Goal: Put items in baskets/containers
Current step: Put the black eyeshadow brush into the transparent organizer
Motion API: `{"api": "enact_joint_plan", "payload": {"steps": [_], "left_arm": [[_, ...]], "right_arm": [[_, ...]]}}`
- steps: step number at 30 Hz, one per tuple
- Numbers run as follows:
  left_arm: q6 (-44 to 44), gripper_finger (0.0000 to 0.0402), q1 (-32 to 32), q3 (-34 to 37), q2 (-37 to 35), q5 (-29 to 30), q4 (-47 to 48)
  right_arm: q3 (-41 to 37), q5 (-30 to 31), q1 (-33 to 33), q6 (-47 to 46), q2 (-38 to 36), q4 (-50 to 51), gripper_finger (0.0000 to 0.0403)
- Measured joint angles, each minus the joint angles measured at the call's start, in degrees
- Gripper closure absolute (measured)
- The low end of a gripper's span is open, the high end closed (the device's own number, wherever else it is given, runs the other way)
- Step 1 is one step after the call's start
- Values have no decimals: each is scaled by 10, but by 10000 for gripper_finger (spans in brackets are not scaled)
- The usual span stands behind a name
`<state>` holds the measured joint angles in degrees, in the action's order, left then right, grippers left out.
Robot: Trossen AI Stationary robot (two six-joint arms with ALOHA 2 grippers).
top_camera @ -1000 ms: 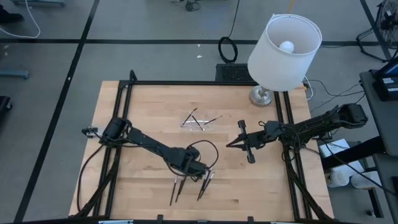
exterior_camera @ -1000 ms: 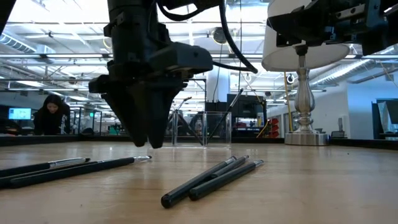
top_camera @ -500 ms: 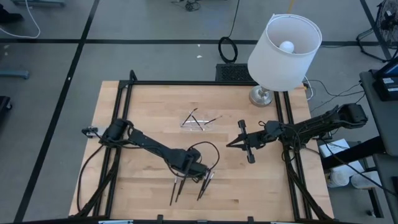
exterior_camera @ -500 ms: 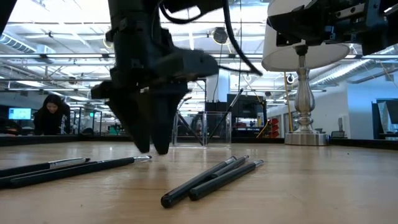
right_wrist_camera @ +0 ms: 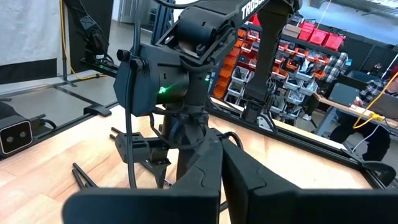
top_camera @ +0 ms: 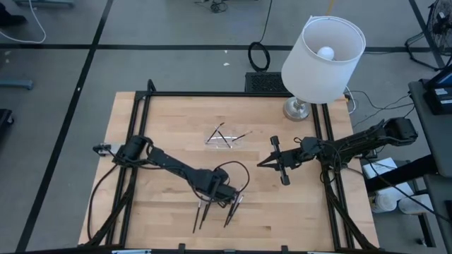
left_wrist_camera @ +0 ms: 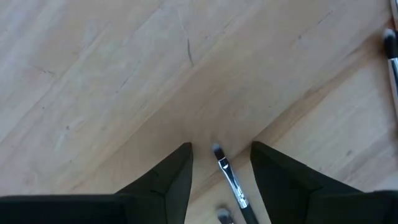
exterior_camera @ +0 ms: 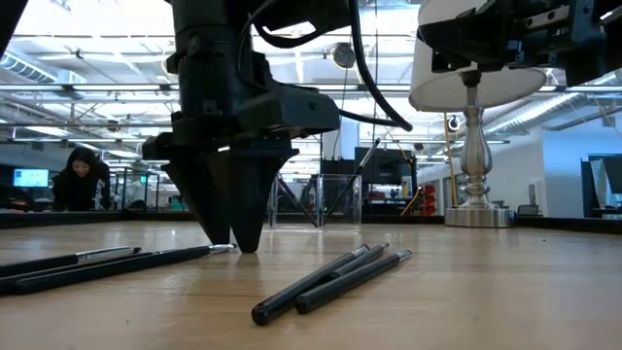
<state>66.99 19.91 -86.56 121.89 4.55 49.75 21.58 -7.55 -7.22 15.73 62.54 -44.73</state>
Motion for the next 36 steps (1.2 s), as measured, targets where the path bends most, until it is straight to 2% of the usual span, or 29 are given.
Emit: {"api": "enact_joint_plan", "payload": {"steps": [15, 23, 30, 34, 36], "left_arm": [[-29, 233, 0, 1, 1, -12, 1], [-39, 305, 0, 1, 1, -15, -4], [-43, 350, 1, 1, 1, -15, -5], [-56, 389, 2, 1, 1, -12, -5], [-61, 395, 4, 1, 1, -3, -5]], "right_arm": [[0, 0, 0, 0, 0, 5, 403], [0, 0, 0, 0, 0, 4, 403], [0, 0, 0, 0, 0, 4, 403], [0, 0, 0, 0, 0, 4, 403], [0, 0, 0, 0, 0, 4, 403]]}}
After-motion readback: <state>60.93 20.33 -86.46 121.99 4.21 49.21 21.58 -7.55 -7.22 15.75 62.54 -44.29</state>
